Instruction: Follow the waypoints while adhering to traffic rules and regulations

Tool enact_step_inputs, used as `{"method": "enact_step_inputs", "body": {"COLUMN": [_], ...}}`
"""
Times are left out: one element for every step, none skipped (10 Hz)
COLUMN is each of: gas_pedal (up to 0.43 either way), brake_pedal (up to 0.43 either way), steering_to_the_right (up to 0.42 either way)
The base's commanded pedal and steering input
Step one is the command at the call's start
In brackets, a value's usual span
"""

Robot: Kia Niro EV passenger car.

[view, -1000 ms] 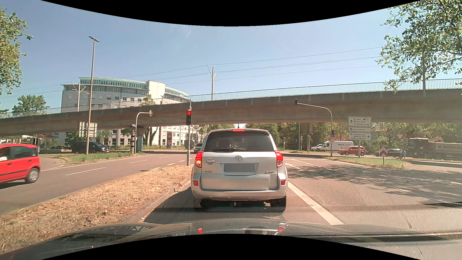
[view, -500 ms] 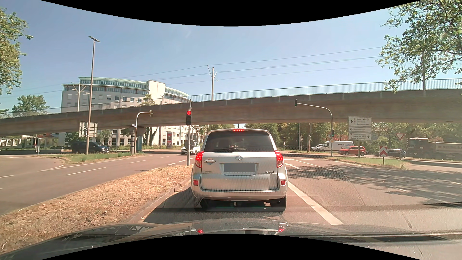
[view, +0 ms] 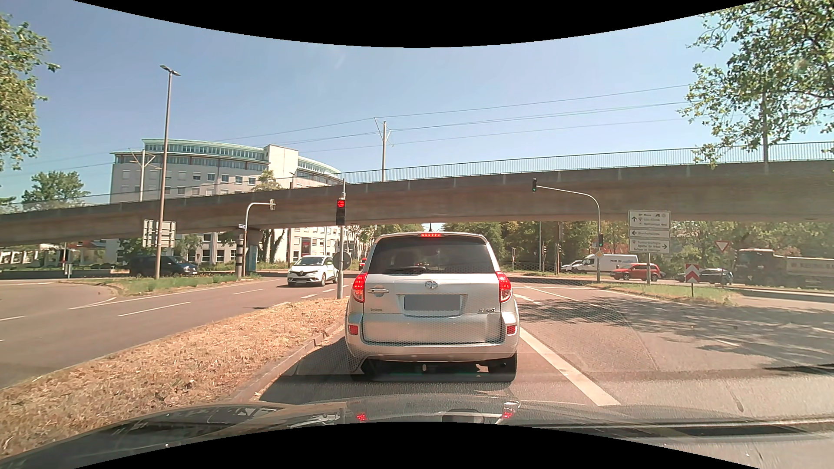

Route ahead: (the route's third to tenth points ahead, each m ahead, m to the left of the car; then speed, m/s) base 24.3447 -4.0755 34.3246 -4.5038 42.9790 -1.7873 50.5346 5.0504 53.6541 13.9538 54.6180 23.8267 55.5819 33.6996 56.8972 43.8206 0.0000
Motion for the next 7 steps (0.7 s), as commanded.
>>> {"method": "enact_step_inputs", "body": {"gas_pedal": [0.000,0.000,0.000,0.000,0.000,0.000,0.000], "brake_pedal": [0.226,0.226,0.226,0.226,0.226,0.226,0.226], "steering_to_the_right": [-0.001,-0.001,0.000,-0.001,-0.001,0.000,0.000]}}
